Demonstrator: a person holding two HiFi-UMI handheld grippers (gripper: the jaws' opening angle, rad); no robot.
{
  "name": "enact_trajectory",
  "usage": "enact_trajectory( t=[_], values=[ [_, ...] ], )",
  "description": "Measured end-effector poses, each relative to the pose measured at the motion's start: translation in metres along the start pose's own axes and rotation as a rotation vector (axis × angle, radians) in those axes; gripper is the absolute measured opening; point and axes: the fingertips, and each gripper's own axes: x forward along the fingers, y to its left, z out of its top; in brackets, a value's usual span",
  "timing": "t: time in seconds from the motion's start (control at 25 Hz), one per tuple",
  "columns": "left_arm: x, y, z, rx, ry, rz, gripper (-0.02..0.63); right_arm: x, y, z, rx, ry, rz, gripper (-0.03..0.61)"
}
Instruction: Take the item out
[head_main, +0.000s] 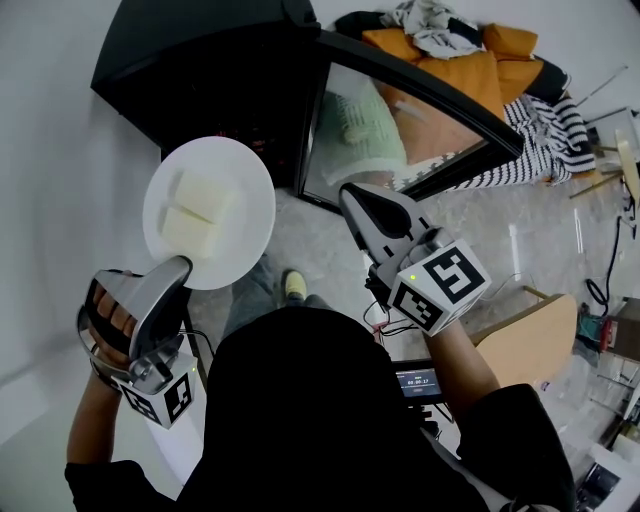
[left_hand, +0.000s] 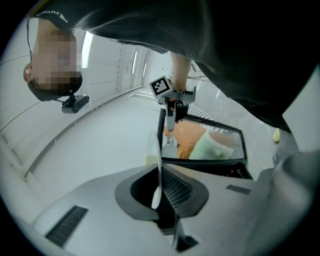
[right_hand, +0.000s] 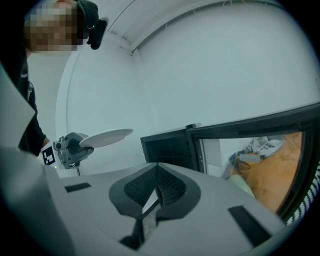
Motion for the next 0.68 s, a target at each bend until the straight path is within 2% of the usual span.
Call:
enact_trajectory(
  t=[0.68],
  values=[
    [0.0,0.003,-0.002,0.022,0.01,0.008,0.02,0.016,0.012,0.002,-0.036,0.002,0.041,0.008]
  ],
)
